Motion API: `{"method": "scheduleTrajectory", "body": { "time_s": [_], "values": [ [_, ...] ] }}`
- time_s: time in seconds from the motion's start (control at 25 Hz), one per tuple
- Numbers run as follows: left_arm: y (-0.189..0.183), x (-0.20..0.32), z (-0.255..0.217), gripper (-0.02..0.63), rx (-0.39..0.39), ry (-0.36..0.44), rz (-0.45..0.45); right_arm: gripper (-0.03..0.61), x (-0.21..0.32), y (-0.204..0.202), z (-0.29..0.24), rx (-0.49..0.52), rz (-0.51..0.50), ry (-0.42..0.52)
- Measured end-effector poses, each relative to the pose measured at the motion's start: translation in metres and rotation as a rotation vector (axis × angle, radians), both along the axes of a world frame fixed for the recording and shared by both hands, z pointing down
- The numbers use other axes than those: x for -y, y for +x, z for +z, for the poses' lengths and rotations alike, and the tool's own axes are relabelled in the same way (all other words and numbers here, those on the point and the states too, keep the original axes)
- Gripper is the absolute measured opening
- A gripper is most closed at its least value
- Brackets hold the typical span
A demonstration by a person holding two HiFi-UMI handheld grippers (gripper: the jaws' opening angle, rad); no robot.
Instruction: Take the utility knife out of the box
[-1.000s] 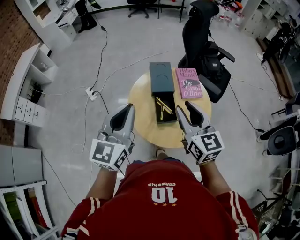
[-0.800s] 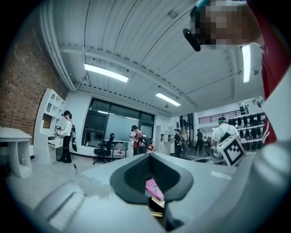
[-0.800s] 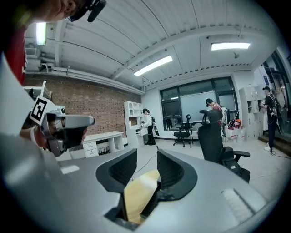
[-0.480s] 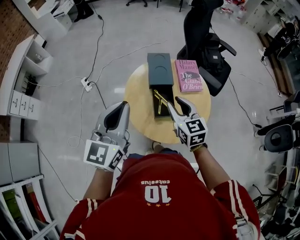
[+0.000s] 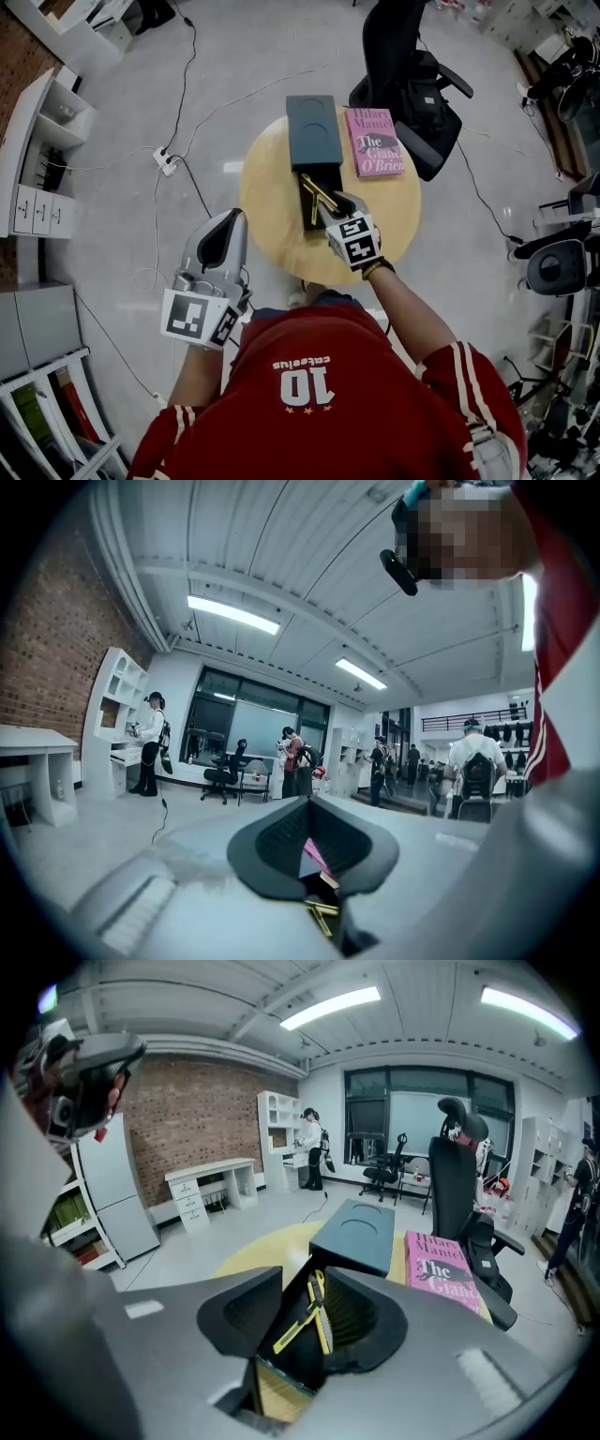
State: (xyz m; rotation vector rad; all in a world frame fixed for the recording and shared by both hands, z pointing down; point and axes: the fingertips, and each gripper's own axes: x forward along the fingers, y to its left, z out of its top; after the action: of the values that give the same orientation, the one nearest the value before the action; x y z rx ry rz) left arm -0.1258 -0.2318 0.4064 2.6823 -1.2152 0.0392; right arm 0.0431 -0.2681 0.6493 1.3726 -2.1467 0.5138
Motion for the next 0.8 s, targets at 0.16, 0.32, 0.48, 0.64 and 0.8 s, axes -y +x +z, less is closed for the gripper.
{"method": "scheduleTrajectory", "body": {
  "time_s": [0.16,0.32,0.48,0.64,0.8],
  "values": [
    [-0.005,0.006,0.008,0.003,0.009,-0.026,-0.019,0.138,0.006,-0.004,0.04,-0.057,-0.019,-0.092],
    [-0.004,0.012,0.018,0.003,0.019,-0.055,-0.02,0.146,0.017,-0.005,0.071,-0.1,-0.021,-0.151],
    [-0.001,0.019,0.023,0.003,0.02,-0.072,-0.017,0.15,0.026,-0.009,0.095,-0.149,-0.036,-0.205],
    [0.001,0.025,0.027,0.003,0.019,-0.085,-0.012,0.155,0.028,-0.007,0.118,-0.193,-0.039,-0.274],
    [-0.001,0.028,0.032,0.003,0.021,-0.094,-0.02,0.155,0.03,-0.006,0.13,-0.236,-0.042,-0.304]
  ]
}}
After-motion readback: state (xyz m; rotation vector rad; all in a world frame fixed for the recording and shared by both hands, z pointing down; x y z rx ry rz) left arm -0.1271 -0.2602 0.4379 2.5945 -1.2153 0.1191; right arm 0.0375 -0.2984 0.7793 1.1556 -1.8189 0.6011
